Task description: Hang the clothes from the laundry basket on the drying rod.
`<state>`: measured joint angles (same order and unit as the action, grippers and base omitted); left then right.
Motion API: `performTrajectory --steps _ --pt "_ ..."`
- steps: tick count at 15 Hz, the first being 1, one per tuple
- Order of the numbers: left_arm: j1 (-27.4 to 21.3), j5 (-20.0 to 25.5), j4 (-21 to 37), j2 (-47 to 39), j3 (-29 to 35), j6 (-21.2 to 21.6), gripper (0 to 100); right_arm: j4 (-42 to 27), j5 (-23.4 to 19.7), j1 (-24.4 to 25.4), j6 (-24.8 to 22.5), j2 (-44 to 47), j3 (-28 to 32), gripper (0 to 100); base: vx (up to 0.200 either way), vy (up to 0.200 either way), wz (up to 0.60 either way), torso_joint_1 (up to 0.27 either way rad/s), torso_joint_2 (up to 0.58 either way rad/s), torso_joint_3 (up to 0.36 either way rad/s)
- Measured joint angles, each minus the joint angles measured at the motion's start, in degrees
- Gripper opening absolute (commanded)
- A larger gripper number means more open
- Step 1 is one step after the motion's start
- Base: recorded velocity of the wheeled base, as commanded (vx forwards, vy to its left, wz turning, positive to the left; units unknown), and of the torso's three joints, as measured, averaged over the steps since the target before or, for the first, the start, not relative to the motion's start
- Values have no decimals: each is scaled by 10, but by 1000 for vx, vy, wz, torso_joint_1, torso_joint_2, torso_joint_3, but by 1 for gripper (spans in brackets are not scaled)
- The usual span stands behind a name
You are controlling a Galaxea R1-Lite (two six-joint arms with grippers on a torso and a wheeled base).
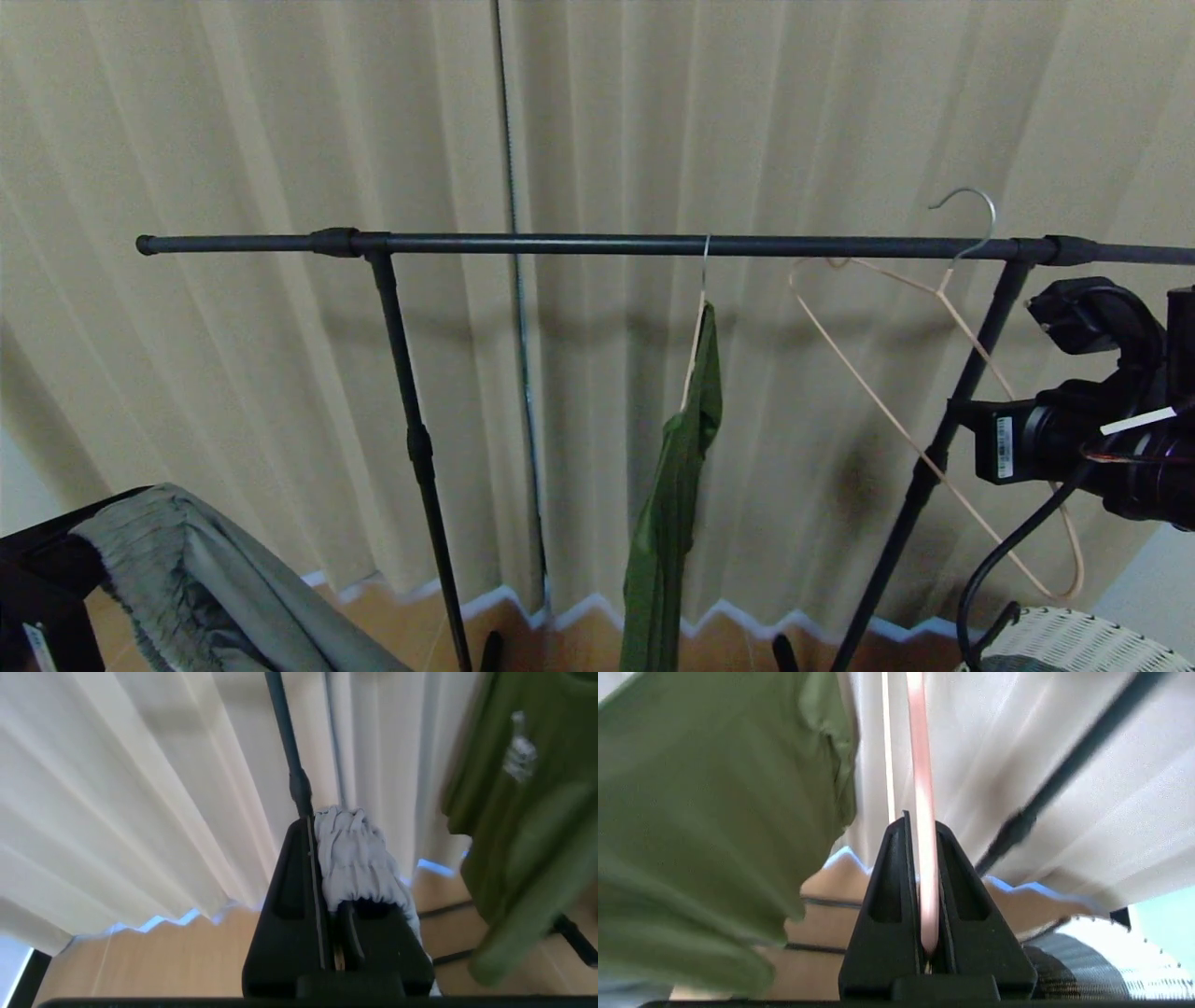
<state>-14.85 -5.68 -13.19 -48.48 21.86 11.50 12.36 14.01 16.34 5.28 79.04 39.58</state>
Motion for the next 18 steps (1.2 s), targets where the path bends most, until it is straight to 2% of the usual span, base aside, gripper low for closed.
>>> performTrajectory --steps 7,13,15,18 --pt "0 0 0 0 -1 0 0 3 -1 0 1 -5 -12 0 -200 0 0 2 3 0" --pt "-5 15 -3 -9 -15 -2 0 4 -16 6 5 -17 -34 0 0 0 0 0 0 0" --pt "-4 13 0 -30 3 -3 0 5 -35 15 17 -23 -35 0 0 0 0 0 0 0" --pt "-5 7 1 -86 64 -3 0 27 -82 38 39 -34 -25 0 0 0 0 0 0 0"
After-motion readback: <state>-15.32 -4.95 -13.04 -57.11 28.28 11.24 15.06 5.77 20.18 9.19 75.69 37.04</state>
